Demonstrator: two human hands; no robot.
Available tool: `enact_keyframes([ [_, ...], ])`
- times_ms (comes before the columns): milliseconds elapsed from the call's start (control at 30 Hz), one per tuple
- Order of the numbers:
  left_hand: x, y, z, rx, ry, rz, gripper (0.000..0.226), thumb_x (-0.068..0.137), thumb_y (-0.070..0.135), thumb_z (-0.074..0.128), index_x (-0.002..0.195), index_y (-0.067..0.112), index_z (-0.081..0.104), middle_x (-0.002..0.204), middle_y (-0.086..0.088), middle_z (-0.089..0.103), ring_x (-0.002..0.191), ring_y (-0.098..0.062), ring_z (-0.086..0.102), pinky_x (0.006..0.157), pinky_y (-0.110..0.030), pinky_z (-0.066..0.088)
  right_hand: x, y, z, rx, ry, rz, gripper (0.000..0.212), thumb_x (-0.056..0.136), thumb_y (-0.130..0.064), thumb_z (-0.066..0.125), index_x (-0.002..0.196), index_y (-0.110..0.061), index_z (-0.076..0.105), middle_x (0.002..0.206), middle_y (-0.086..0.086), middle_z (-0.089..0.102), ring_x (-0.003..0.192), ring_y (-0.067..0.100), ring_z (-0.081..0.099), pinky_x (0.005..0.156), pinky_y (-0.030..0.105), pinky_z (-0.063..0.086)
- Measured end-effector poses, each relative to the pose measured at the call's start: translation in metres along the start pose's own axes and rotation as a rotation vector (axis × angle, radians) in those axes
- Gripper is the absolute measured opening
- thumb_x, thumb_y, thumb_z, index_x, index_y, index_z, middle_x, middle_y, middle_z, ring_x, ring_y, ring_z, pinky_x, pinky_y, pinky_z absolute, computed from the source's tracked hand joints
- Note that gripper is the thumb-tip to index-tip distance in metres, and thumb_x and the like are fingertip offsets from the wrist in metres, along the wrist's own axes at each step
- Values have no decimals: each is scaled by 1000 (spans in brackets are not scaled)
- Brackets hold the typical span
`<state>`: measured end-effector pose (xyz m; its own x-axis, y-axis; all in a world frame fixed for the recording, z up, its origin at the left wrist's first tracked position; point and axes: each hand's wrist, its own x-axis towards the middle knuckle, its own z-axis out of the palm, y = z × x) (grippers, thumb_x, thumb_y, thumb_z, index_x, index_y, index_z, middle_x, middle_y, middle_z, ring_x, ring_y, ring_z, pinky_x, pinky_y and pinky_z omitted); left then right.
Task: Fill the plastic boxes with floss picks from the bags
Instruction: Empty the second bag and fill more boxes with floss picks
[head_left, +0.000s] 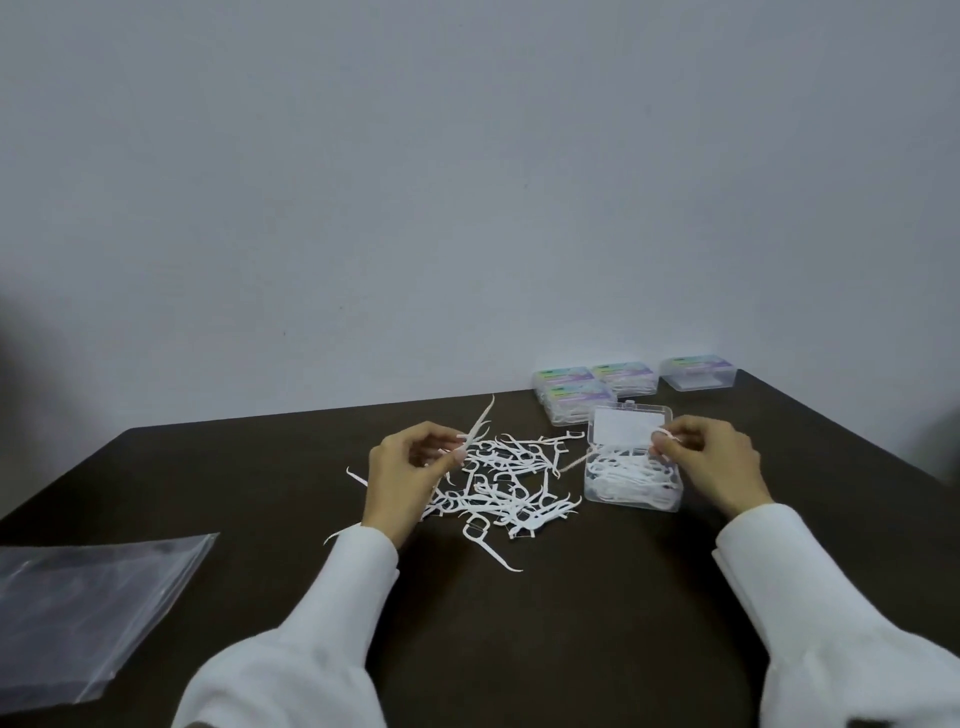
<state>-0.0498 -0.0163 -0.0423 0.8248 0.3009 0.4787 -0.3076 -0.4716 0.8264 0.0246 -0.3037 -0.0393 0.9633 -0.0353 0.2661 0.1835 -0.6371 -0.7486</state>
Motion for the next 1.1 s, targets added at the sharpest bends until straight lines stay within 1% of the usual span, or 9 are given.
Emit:
enact_keyframes([
  [100,1,5,11,-51,24,0,15,73,11,79,81,23,73,77,8,72,74,-6,64,68,-12,50,-5,1,-4,-310,28,-63,18,91,-37,55,102,-26,62,98,-3,65,99,17,57,104,40,24],
  [333,8,21,49,-78,-40,31,10,74,11,78,83,16,74,77,6,72,70,-2,63,67,-12,50,-7,-3,-8,-457,3,-123,17,91,-34,54,105,-30,64,104,-7,60,102,12,52,99,38,25],
  [433,9,26,67,-47,-109,64,9,75,11,78,82,15,74,76,7,72,69,1,62,69,-13,50,-8,-1,-9,-445,-5,-136,14,91,-29,56,103,-34,62,95,-11,60,97,9,53,100,36,23],
  [567,9,32,88,-23,-187,109,8,77,10,76,83,13,73,76,9,70,67,3,59,67,-11,48,-10,-4,-11,-442,-32,-157,9,89,-31,58,95,-38,60,85,-14,57,90,6,52,108,36,17],
  [700,14,35,104,-29,-234,131,9,77,10,76,82,16,72,74,13,68,67,3,59,66,-11,48,-8,-4,-12,-386,-78,-146,20,85,-23,62,95,-40,61,87,-18,54,93,4,49,111,38,12],
  [800,17,36,115,-8,-276,149,12,77,9,76,83,19,71,76,14,68,70,1,59,66,-9,46,-6,0,-13,-308,-68,-138,22,84,-22,63,94,-41,59,90,-20,56,89,1,49,111,39,15],
  [900,20,37,124,62,-341,208,11,78,9,74,86,17,72,79,13,67,73,1,60,69,-8,45,-6,3,-16,-264,30,-130,20,86,-20,60,90,-39,58,88,-17,59,88,3,53,109,39,19],
  [1000,24,36,128,221,-447,311,13,81,12,71,93,17,73,88,7,71,80,-2,62,78,-17,49,-6,5,-18,-219,141,-120,22,87,-14,58,85,-36,58,84,-15,60,84,4,53,107,38,21],
  [1100,29,36,126,351,-511,357,18,83,13,68,98,21,73,94,7,71,84,-1,60,80,-20,48,-2,7,-16,-166,114,-126,20,86,-16,61,85,-36,60,85,-14,62,85,4,57,107,41,31],
])
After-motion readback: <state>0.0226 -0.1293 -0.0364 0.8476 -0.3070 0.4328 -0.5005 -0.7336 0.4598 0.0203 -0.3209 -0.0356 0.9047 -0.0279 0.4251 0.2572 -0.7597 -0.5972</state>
